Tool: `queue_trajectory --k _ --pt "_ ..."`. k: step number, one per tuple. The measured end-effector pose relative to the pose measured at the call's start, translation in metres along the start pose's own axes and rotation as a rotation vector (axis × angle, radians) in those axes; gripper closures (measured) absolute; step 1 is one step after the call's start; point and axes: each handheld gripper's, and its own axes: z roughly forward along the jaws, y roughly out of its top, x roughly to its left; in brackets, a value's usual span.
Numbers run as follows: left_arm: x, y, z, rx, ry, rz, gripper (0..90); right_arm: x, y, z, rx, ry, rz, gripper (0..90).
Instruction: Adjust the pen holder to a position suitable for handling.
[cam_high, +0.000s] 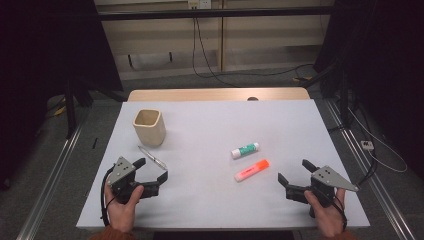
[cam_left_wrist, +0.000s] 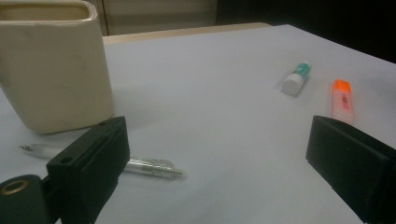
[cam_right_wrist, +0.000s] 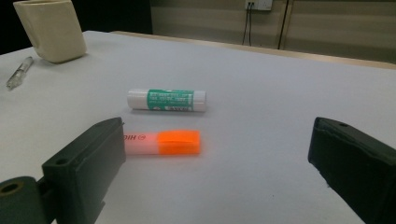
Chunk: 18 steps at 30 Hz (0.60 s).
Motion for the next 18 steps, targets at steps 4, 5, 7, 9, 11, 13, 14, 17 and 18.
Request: queue_trajectory --k 4,5,7,9,11,13,14,17,18 --pt "0.002 0.002 0.003 0.002 -0.002 -0.003 6.0 0.0 0.0 0.0 -0.002 0.002 -0.001 3.7" --pt "0.002 0.002 0.004 0.002 -0.002 -0.01 5.8 0.0 0.0 0.0 0.001 0.004 -0.001 3.6" --pt "0.004 0.003 0.005 0.005 -0.006 -0.032 5.6 0.0 0.0 0.0 0.0 0.006 0.0 3.4" --pt "0.005 0.004 0.006 0.003 0.001 -0.034 5.6 0.0 0.0 0.001 0.001 0.009 0.002 3.4" --pt "0.007 0.006 0.006 0.0 0.013 -0.056 5.5 0.001 0.0 0.001 0.003 0.012 0.0 3.4" --pt "0.01 0.012 0.008 -0.006 0.007 -0.054 5.3 0.001 0.0 0.001 0.004 0.014 -0.002 3.4" --pt "0.01 0.012 0.008 -0.006 0.007 -0.054 5.3 0.001 0.0 0.001 0.004 0.014 -0.002 3.4" --pt "0.012 0.019 0.01 0.001 0.0 -0.028 5.3 0.0 0.0 0.001 0.005 0.011 0.003 3.4" --pt "0.012 0.022 0.011 0.011 -0.001 -0.019 5.2 0.0 0.0 0.001 0.005 0.013 0.004 3.4"
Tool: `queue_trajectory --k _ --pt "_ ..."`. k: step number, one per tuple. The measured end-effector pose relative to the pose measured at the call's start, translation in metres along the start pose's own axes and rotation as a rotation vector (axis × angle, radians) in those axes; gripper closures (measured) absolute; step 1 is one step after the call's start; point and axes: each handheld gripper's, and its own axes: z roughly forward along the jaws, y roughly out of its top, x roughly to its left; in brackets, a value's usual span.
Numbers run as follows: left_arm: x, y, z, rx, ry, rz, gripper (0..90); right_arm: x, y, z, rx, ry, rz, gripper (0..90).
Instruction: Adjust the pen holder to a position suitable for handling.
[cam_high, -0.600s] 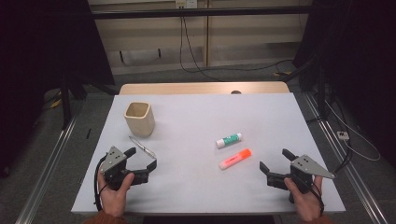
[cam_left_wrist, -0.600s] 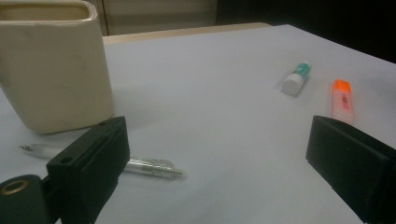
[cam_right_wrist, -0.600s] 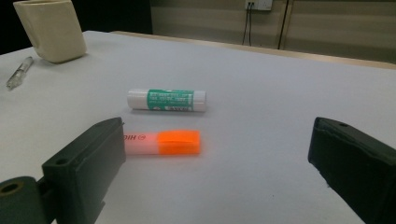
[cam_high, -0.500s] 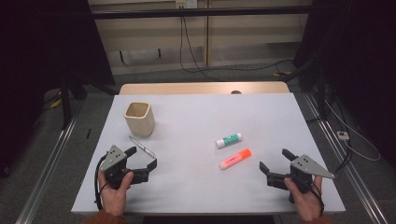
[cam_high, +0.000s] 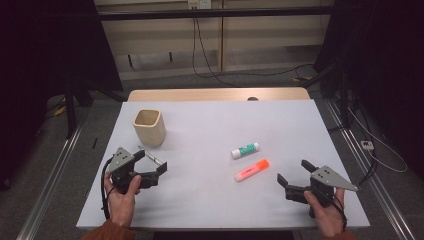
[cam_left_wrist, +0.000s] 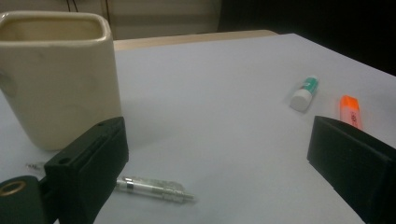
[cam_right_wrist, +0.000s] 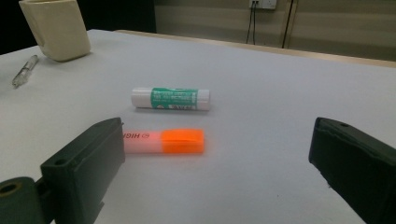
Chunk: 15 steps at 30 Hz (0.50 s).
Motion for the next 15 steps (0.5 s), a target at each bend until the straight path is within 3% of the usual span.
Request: queue_trajectory --k 8,15 --pt "0.01 0.02 0.005 0.026 0.006 0.028 6.2 0.003 0.001 0.001 0.005 0.006 -0.025 3.4" --pt "0.033 0.041 0.015 0.037 0.02 -0.014 7.6 0.002 0.001 0.002 0.009 0.011 -0.021 3.4"
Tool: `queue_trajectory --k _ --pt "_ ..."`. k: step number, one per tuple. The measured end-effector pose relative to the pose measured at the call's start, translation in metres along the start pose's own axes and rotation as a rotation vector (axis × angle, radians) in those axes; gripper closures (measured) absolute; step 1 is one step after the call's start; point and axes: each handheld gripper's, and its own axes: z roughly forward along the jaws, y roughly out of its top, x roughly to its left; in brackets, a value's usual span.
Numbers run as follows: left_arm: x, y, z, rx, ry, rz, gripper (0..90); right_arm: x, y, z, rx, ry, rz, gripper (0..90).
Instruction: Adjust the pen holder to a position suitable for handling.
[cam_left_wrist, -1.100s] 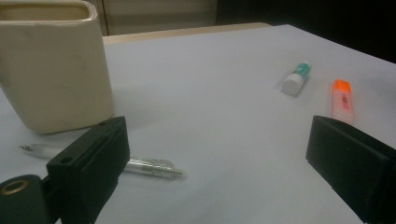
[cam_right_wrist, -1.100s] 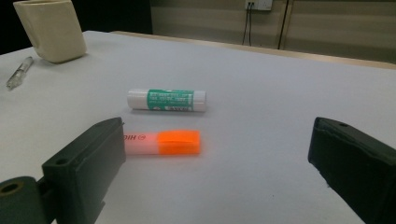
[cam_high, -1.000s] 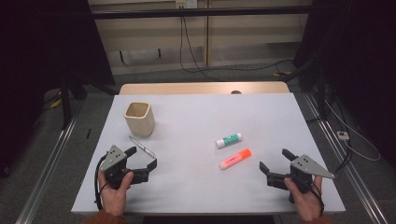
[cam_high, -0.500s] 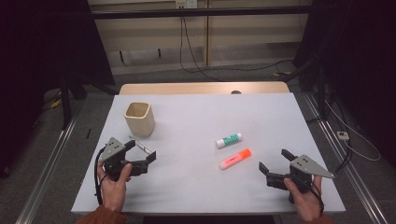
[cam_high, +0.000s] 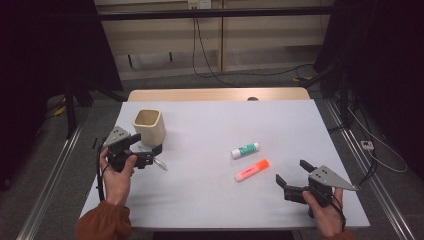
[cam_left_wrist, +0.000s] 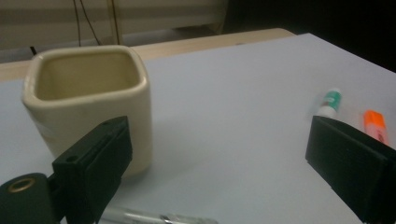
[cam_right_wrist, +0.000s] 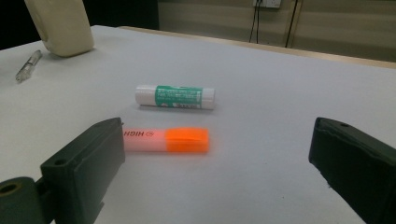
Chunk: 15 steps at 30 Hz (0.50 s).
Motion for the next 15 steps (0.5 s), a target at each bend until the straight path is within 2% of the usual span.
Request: queue_trajectory --k 4,6,9,11,13,15 --pt "0.013 0.009 0.008 0.046 0.025 -0.044 8.9 0.0 0.0 0.0 0.003 0.003 -0.001 3.4" --pt "0.018 0.013 0.012 0.068 0.079 -0.023 8.9 0.001 0.0 0.001 0.003 0.003 -0.001 3.4" --pt "0.029 0.02 0.015 0.056 0.07 -0.039 8.9 0.001 0.0 0.001 0.007 0.001 -0.003 3.4" --pt "0.036 0.026 0.016 0.055 0.097 -0.042 9.2 0.0 0.0 0.001 0.006 0.001 -0.003 3.4" --pt "0.043 0.032 0.017 0.042 0.092 -0.06 10.8 0.0 0.0 0.001 0.007 0.001 -0.003 3.4" --pt "0.047 0.038 0.018 0.041 0.091 -0.057 12.4 0.0 0.0 0.002 0.011 0.003 -0.003 3.4"
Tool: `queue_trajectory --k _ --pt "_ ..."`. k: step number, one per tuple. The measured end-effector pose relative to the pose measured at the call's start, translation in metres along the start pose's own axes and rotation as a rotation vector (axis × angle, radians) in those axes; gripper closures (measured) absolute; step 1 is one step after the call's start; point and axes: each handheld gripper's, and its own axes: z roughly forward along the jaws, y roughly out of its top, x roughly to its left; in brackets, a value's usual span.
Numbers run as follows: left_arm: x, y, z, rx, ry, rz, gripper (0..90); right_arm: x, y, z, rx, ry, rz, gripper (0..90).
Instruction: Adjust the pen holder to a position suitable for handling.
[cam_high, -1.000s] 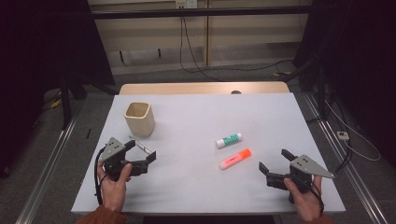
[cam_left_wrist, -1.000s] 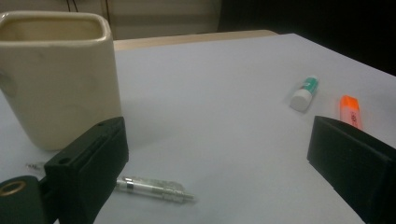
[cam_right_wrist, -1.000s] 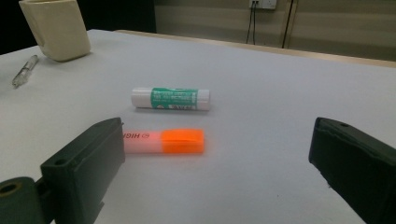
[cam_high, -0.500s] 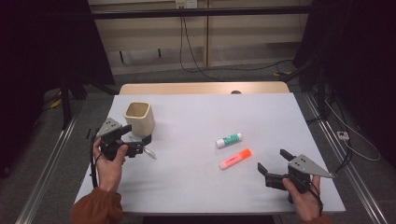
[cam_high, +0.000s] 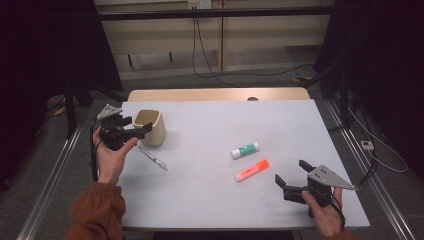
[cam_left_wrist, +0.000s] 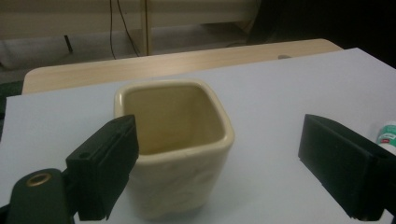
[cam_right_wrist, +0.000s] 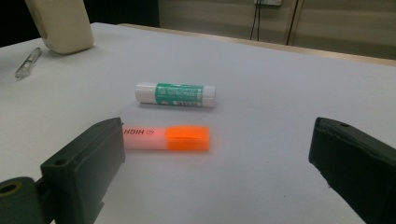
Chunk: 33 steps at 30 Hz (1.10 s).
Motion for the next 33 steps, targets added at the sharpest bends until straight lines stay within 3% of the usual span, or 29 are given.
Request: queue_trajectory --k 3,5,8,11,13,14,16,23,28,29,33 --pt "0.006 0.007 0.004 0.01 0.014 -0.001 16.0 0.0 0.0 0.0 0.001 0.001 0.0 3.4" --pt "0.01 0.011 0.007 0.042 0.016 -0.022 18.5 0.0 0.0 0.0 -0.002 -0.001 -0.001 3.4" --pt "0.013 0.01 0.014 0.071 0.065 -0.016 22.5 0.0 0.0 0.0 0.004 -0.004 0.001 3.4" --pt "0.015 0.01 0.017 0.083 0.055 -0.024 23.9 -0.001 0.0 0.0 0.003 -0.006 0.0 3.4" --pt "0.018 0.01 0.019 0.092 0.084 -0.013 26.9 0.0 0.0 0.0 0.004 -0.005 0.001 3.4" --pt "0.02 0.011 0.021 0.099 0.086 -0.014 33.5 0.0 0.0 0.0 0.005 -0.003 0.0 3.4" --pt "0.027 0.012 0.028 0.13 0.103 -0.031 33.3 0.0 0.0 0.001 0.007 -0.006 -0.004 3.4" --pt "0.043 0.009 0.045 0.172 0.095 -0.083 35.1 -0.001 -0.001 0.0 0.011 -0.009 -0.001 3.4" --pt "0.045 0.013 0.053 0.187 0.11 -0.073 43.4 -0.001 -0.001 0.001 0.015 -0.007 -0.004 3.4" --pt "0.044 0.013 0.055 0.186 0.104 -0.075 49.7 -0.001 -0.001 0.001 0.015 -0.007 -0.004 3.4" --pt "0.041 0.014 0.062 0.223 0.129 -0.033 54.3 -0.001 -0.001 0.001 0.018 -0.009 -0.007 3.5"
